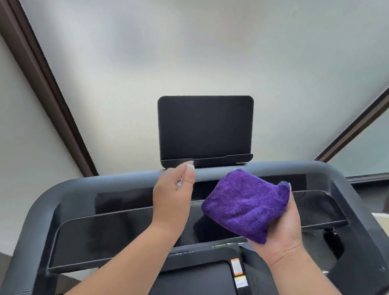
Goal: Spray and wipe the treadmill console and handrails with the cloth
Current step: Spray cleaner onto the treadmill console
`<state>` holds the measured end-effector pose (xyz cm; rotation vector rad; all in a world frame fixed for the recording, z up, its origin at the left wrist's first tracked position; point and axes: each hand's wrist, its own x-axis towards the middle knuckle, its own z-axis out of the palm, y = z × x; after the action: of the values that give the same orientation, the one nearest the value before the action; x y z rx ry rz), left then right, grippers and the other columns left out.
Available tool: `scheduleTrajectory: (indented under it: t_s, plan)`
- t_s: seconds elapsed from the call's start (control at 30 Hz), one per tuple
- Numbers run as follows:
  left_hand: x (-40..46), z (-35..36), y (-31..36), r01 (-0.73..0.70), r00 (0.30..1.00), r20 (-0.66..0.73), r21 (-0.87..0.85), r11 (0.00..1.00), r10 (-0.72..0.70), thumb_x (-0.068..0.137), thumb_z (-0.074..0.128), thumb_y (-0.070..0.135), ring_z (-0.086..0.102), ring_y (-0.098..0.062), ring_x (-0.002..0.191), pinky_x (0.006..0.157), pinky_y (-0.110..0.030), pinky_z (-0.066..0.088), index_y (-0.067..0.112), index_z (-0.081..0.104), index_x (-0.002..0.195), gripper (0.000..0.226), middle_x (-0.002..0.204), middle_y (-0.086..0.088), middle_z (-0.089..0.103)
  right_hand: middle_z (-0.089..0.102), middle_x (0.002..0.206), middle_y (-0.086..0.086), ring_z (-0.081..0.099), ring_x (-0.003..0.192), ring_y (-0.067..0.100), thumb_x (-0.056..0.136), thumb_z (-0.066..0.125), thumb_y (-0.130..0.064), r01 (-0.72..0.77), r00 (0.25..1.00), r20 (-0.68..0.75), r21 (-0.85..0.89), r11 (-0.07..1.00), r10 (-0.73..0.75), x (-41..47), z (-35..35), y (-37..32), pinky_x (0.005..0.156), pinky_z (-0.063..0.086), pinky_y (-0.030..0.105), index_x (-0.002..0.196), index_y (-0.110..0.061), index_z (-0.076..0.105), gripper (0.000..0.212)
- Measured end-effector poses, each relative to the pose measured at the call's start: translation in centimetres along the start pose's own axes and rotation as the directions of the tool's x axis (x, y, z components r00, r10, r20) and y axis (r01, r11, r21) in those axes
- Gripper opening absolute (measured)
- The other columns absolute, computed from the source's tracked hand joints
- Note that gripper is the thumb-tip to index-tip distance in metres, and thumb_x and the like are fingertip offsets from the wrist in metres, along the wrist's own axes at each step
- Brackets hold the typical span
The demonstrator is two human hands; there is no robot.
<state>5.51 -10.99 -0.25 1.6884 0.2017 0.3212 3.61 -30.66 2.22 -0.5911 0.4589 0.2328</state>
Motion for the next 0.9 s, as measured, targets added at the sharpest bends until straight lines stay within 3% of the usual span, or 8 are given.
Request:
scheduleTrajectory:
  t_s: [0.1,0.23,0.33,0.53,0.67,0.73,0.83,0.9]
  plan:
    - [-0.3,3.4,0.9,-0.02,0.997,0.08,-0.027,0.999,0.022,0.111,0.059,0.026,0.045,-0.01,0.068,0.065,-0.022,0.044,0.001,0.064,0.087,0.035,0.074,-0.009,0.054,0.066,0.14,0.016,0.06,0.132,0.04,0.095,0.053,-0.069,0.07,0.995,-0.066,0.003,0.998,-0.07,-1.1,-1.9,-2.6,0.119,0.035,0.062,0.125,-0.015,0.075,0.065]
    - [-0.5,7.6,1.4,0.03,0.99,0.141,-0.087,0.996,-0.018,0.108,0.065,0.022,0.063,0.002,0.079,0.076,-0.01,0.05,0.039,0.069,0.092,0.023,0.083,0.025,0.07,0.072,0.131,0.016,0.064,0.126,0.04,0.095,0.051,-0.07,0.132,0.983,-0.129,0.008,0.991,-0.13,-2.6,-3.7,-5.3,0.116,0.038,0.062,0.11,-0.017,0.082,0.063]
    - [-0.4,10.3,1.6,0.018,0.983,0.185,-0.091,0.996,-0.001,0.108,0.064,0.022,0.066,0.003,0.087,0.081,-0.01,0.05,0.041,0.067,0.097,0.023,0.091,0.03,0.071,0.071,0.131,0.018,0.063,0.127,0.042,0.095,0.05,-0.07,0.153,0.978,-0.148,0.036,0.988,-0.146,-3.1,-4.9,-6.8,0.116,0.037,0.063,0.109,-0.016,0.082,0.064]
    - [-0.1,13.8,1.3,-0.045,0.971,0.237,-0.01,0.999,0.046,0.111,0.057,0.027,0.063,-0.003,0.097,0.085,-0.012,0.047,0.027,0.065,0.11,0.008,0.102,0.014,0.068,0.067,0.138,0.02,0.06,0.131,0.043,0.095,0.051,-0.069,0.184,0.975,-0.145,0.085,0.979,-0.171,-3.1,-7.1,-8.8,0.118,0.034,0.064,0.125,-0.014,0.075,0.067]
    - [-0.8,14.3,1.7,-0.037,0.966,0.257,-0.01,0.999,0.039,0.114,0.05,0.016,0.056,0.007,0.069,0.067,-0.011,0.045,0.012,0.057,0.104,0.013,0.075,0.019,0.058,0.066,0.138,0.021,0.06,0.13,0.046,0.095,0.053,-0.069,0.19,0.972,-0.157,0.089,0.978,-0.175,-2.7,-8.2,-9.4,0.116,0.034,0.068,0.134,-0.014,0.069,0.069]
    - [-1.3,14.4,1.8,0.004,0.967,0.255,-0.061,0.998,0.011,0.115,0.046,0.011,0.05,0.005,0.06,0.062,-0.009,0.044,0.004,0.054,0.101,0.018,0.073,0.011,0.051,0.066,0.139,0.02,0.061,0.129,0.047,0.095,0.054,-0.069,0.199,0.97,-0.163,0.086,0.976,-0.183,-2.6,-8.5,-9.6,0.114,0.036,0.069,0.138,-0.015,0.067,0.07]
    - [-1.8,14.8,1.6,0.084,0.966,0.254,-0.138,0.987,-0.047,0.115,0.046,0.018,0.046,0.001,0.07,0.068,-0.009,0.043,0.003,0.058,0.098,0.025,0.085,-0.013,0.051,0.064,0.141,0.02,0.061,0.129,0.047,0.094,0.055,-0.069,0.205,0.968,-0.164,0.086,0.975,-0.189,-2.3,-8.7,-9.8,0.113,0.037,0.07,0.142,-0.016,0.064,0.072]
    - [-1.8,15.1,0.8,0.11,0.969,0.235,-0.159,0.981,-0.07,0.108,0.047,0.031,0.053,0.001,0.08,0.076,-0.008,0.043,0.008,0.063,0.097,0.03,0.095,-0.013,0.061,0.064,0.142,0.021,0.06,0.129,0.047,0.094,0.056,-0.069,0.203,0.969,-0.162,0.098,0.974,-0.186,-2.1,-8.8,-9.8,0.114,0.036,0.07,0.142,-0.015,0.064,0.073]
